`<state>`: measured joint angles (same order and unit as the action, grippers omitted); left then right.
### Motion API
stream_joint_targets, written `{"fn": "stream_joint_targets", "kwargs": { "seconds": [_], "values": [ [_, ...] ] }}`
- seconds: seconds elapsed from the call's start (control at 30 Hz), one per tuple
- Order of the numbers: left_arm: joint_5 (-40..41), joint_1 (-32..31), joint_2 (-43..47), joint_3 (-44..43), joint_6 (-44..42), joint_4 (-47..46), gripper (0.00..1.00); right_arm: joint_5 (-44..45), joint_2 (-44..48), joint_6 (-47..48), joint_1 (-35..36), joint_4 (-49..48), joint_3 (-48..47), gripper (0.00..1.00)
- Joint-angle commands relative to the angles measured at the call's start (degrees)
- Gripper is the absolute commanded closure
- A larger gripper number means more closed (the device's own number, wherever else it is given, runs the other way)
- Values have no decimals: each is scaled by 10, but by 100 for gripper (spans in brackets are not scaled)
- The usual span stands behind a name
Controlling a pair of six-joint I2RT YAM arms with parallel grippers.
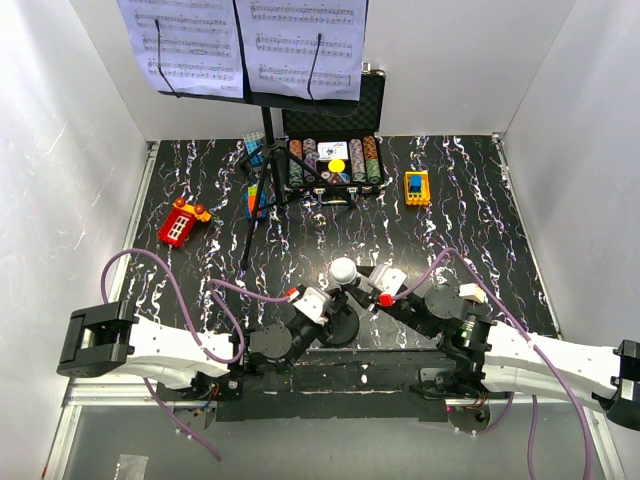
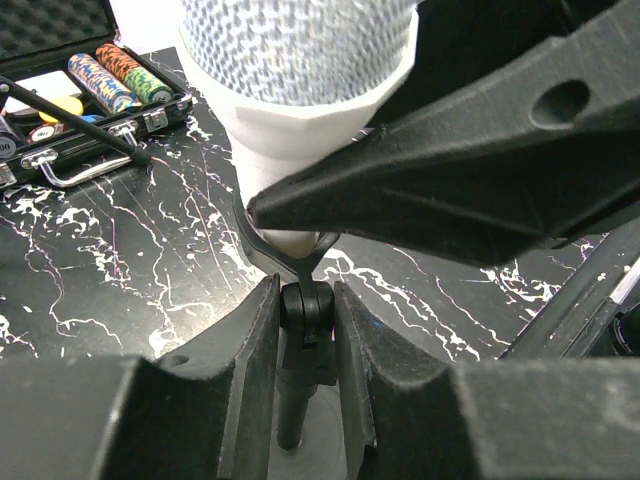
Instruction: Pack up the instrument practice props
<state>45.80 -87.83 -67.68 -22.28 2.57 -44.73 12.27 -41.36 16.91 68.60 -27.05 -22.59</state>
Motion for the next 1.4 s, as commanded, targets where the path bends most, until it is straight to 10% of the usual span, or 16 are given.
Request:
{"fn": "stream_joint_targets", "kwargs": {
  "seconds": [0.0, 0.13, 0.87, 1.1, 1.37],
  "values": [
    [-74, -12, -18, 7, 24, 100, 100, 64, -14, 15, -4, -75, -5, 71],
    [-74, -12, -17, 9, 28, 108, 100, 85, -14, 15, -3, -56, -21, 99],
    [-30, -12, -21, 9, 44, 135, 99, 358, 33, 9, -5, 144, -149, 99],
    [-14, -11, 7, -14, 43, 158, 41, 362, 73, -108, -5, 294, -158, 99],
    [-5, -13, 67, -33, 46, 189, 25, 357, 111, -182, -4, 347, -138, 99]
  ]
}}
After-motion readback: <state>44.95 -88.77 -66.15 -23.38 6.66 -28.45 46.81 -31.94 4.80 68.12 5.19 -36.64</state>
